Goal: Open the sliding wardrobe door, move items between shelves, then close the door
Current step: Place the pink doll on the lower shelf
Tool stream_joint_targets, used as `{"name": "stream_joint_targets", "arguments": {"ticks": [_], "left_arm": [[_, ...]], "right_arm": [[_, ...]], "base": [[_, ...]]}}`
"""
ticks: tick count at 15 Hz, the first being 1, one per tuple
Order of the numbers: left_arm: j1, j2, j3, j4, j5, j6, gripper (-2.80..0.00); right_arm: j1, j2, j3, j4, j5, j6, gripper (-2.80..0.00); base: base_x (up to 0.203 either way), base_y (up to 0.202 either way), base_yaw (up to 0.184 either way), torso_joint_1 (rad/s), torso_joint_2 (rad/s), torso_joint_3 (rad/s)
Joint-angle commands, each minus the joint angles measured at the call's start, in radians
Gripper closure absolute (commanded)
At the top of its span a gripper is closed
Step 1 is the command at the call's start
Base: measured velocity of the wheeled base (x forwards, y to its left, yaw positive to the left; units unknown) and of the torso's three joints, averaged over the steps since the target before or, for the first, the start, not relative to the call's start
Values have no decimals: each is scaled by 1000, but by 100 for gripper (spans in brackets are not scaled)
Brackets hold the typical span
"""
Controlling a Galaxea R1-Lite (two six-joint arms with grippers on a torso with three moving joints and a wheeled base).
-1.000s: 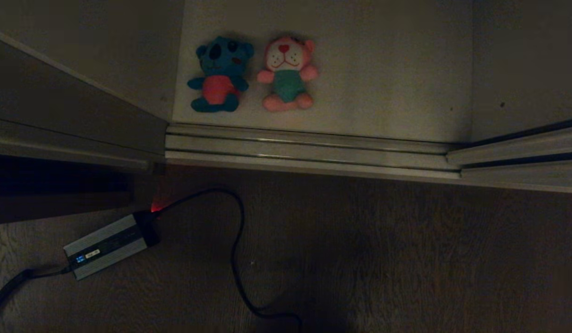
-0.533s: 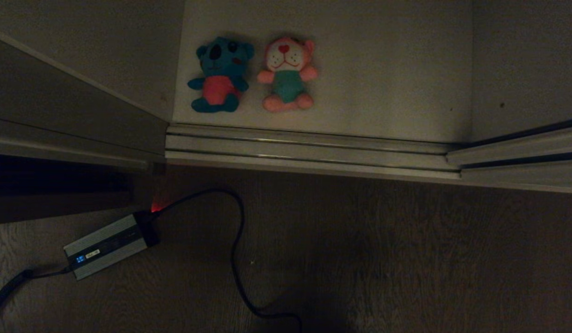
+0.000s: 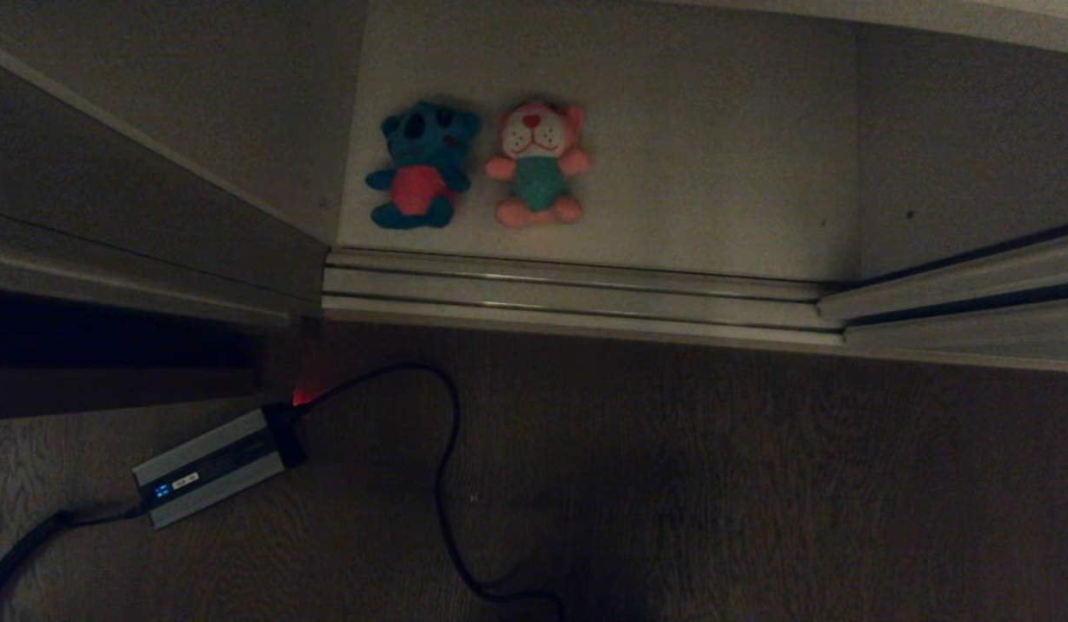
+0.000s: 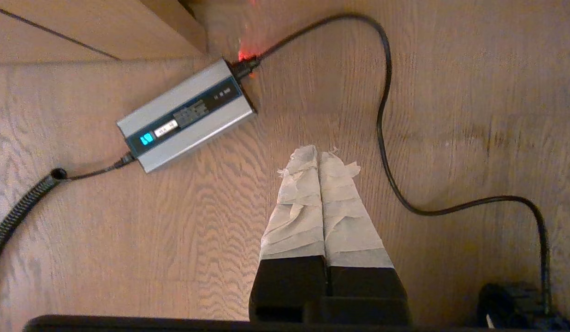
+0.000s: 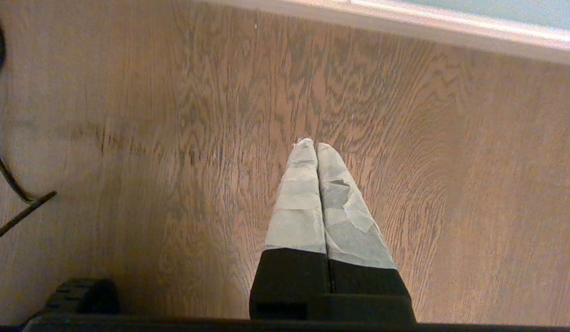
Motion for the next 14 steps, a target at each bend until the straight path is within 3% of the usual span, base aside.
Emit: {"name": "stream_joint_targets", "arguments": {"ticks": [1, 14], "left_arm": [[0, 5, 0, 2, 0, 7, 0], [0, 5, 0, 2, -2, 17, 0]], "right_arm": [[0, -2, 5, 1, 0, -2, 0], [0, -2, 5, 1, 0, 0, 0]], "base": [[0, 0, 0, 2, 5, 197], [0, 0, 0, 1, 2, 201]]}}
